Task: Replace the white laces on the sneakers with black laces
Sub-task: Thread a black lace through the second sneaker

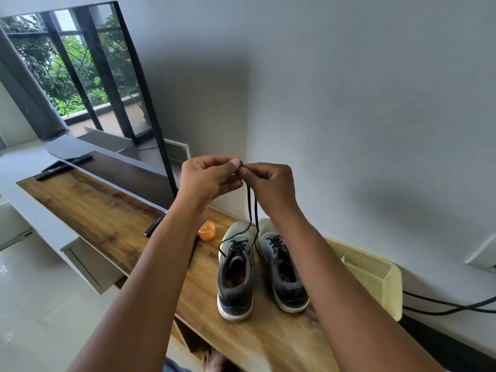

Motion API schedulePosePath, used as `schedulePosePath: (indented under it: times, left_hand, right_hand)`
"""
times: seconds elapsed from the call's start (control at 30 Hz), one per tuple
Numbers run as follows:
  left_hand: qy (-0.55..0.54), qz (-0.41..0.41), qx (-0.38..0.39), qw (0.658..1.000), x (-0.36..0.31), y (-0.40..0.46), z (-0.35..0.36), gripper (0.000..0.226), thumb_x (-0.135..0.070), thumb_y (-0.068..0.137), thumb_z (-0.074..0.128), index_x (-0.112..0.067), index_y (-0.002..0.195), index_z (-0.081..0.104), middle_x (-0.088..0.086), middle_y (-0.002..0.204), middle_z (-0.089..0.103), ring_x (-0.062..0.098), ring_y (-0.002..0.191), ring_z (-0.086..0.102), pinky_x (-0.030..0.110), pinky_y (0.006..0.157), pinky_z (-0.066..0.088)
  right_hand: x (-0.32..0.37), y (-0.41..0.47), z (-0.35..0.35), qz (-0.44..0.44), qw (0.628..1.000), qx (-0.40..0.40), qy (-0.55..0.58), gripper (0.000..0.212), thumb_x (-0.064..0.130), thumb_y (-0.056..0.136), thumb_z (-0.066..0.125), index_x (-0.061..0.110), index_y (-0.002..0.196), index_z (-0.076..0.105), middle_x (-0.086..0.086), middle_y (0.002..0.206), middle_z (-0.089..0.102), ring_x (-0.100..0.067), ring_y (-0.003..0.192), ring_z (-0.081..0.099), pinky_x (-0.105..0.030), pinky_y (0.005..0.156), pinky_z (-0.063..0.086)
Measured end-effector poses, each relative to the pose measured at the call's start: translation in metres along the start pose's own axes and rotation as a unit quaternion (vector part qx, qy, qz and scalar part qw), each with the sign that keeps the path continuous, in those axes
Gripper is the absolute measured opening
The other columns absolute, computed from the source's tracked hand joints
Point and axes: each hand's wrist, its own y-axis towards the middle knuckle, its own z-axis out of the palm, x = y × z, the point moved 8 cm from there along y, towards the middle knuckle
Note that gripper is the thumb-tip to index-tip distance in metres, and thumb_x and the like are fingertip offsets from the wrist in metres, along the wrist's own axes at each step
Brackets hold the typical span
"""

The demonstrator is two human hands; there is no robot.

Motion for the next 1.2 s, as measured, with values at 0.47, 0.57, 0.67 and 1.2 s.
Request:
schedulePosePath:
  times: [0.47, 0.57, 0.67, 1.2]
  left_hand:
    - [0.472, -0.134, 0.229, 0.841, 0.193, -0.006, -0.015, 0.046, -0.061, 0.072, 0.088, -0.046, 0.112, 0.071, -0.013, 0.123, 0.064, 0.012, 0.115, 0.061, 0.029, 0.094, 0.054]
    - [0.467, -0.138, 0.224, 0.844, 0.207, -0.006, -0.021, 0.041, -0.054, 0.073, 0.090, -0.044, 0.110, 0.077, -0.013, 0.129, 0.067, 0.011, 0.118, 0.063, 0.037, 0.104, 0.055]
    - [0.469, -0.139, 0.216, 0.845, 0.212, -0.005, -0.024, 0.042, -0.057, 0.071, 0.090, -0.045, 0.110, 0.078, -0.018, 0.130, 0.068, 0.009, 0.119, 0.063, 0.036, 0.105, 0.055]
    - [0.486, -0.113, 0.199, 0.844, 0.228, 0.003, -0.027, 0.038, -0.072, 0.050, 0.072, -0.044, 0.076, 0.067, -0.023, 0.079, 0.063, 0.005, 0.082, 0.061, 0.021, 0.065, 0.044]
  right_hand:
    - [0.027, 0.005, -0.002, 0.002, 0.997, -0.022, 0.068, 0.014, 0.007, 0.097, 0.069, 0.006, 0.090, 0.081, -0.007, 0.075, 0.075, -0.016, 0.066, 0.066, -0.038, 0.070, 0.062]
    - [0.028, 0.006, -0.004, -0.014, 0.998, -0.029, 0.056, 0.013, 0.008, 0.097, 0.070, 0.009, 0.091, 0.082, -0.005, 0.074, 0.076, -0.015, 0.065, 0.067, -0.036, 0.068, 0.061]
    - [0.029, 0.005, -0.004, -0.021, 0.997, -0.039, 0.059, 0.013, 0.009, 0.097, 0.070, 0.008, 0.090, 0.082, -0.003, 0.074, 0.075, -0.015, 0.065, 0.067, -0.037, 0.069, 0.061]
    - [0.057, -0.013, 0.052, -0.066, 0.996, 0.023, 0.058, 0.014, 0.014, 0.096, 0.073, 0.005, 0.104, 0.081, -0.003, 0.080, 0.078, -0.011, 0.070, 0.071, -0.031, 0.068, 0.062]
